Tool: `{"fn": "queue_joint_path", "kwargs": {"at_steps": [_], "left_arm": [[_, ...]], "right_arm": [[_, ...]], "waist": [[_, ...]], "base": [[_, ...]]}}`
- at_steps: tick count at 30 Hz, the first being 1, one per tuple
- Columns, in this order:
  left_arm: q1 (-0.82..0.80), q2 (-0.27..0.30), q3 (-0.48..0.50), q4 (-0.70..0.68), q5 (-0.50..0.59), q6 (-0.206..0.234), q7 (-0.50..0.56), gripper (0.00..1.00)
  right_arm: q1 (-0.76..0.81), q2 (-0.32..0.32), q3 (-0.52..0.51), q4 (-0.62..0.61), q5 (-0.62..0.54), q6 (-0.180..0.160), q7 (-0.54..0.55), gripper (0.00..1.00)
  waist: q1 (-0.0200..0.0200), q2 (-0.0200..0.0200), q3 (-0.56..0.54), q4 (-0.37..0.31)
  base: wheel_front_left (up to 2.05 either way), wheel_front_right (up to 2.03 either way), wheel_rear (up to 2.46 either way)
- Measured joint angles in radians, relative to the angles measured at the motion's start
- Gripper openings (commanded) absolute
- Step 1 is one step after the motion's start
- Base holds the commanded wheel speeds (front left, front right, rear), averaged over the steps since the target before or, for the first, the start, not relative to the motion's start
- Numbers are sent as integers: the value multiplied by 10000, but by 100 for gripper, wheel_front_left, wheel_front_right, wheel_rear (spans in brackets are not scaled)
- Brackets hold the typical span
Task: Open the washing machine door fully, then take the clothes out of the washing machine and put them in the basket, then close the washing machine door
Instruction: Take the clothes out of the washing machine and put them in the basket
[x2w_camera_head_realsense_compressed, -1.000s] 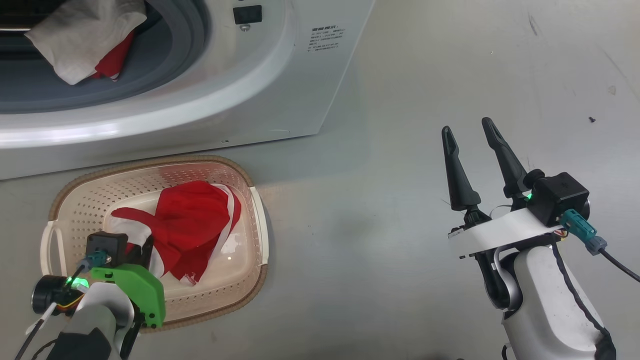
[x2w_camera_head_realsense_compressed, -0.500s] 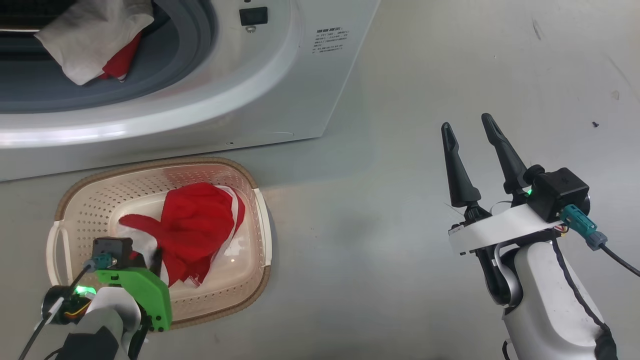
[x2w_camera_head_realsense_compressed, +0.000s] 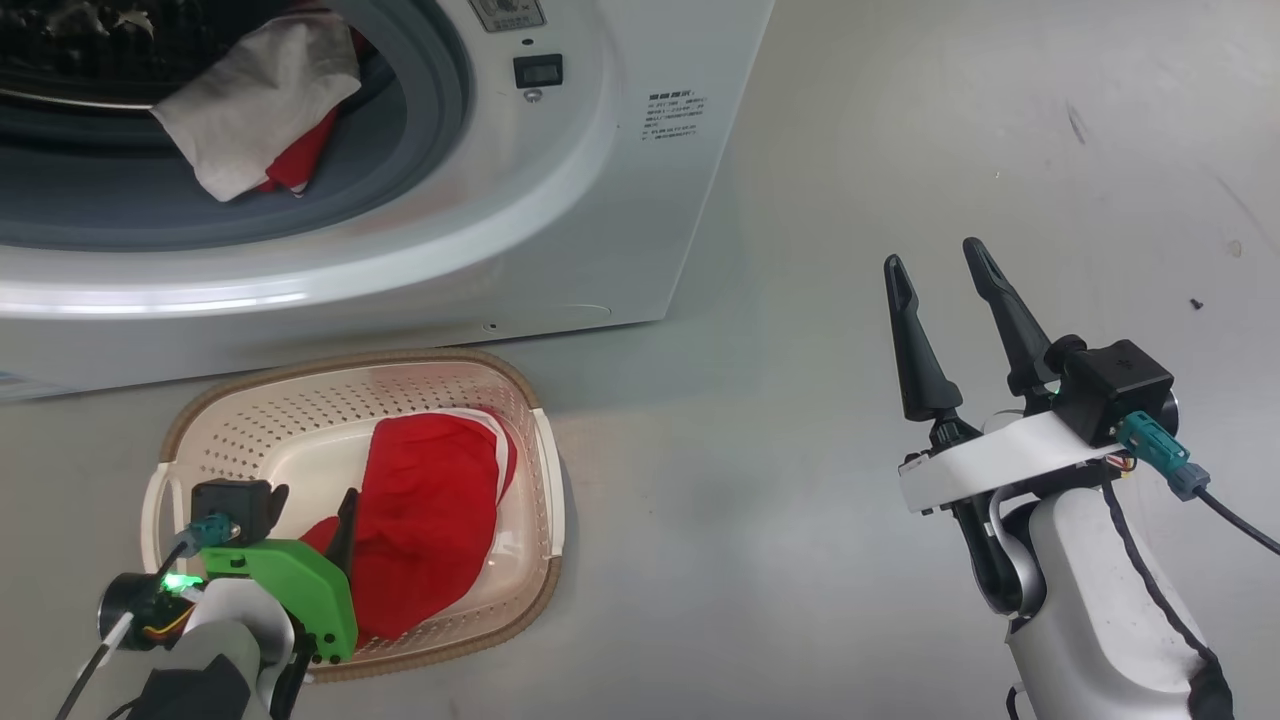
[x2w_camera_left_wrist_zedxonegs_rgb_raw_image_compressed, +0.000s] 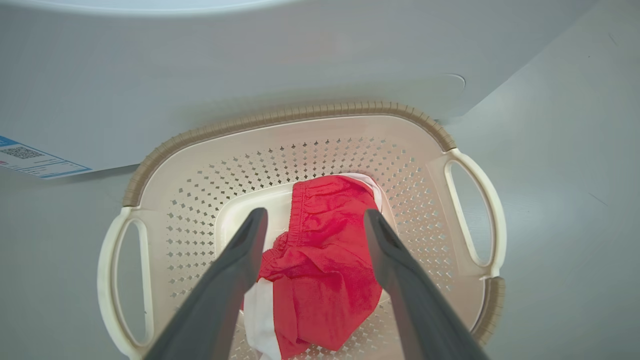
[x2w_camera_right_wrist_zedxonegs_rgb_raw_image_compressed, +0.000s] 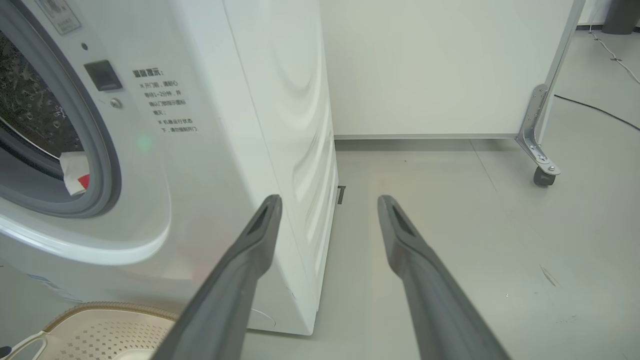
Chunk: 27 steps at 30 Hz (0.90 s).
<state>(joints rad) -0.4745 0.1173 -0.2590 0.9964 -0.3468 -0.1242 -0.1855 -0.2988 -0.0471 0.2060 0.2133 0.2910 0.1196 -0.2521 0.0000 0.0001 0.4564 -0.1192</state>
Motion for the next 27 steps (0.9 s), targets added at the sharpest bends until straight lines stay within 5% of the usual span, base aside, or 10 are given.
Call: {"fn": "queue_joint_path", "kwargs": {"at_steps": [27], "left_arm": [[243, -82, -19, -1733, -663, -2, -635, 100]], "right_arm": [[1090, -4, -334, 433, 345, 13, 0, 100]], "waist": [[0, 0, -2607, 869]], "base": [[0, 0, 0]]}}
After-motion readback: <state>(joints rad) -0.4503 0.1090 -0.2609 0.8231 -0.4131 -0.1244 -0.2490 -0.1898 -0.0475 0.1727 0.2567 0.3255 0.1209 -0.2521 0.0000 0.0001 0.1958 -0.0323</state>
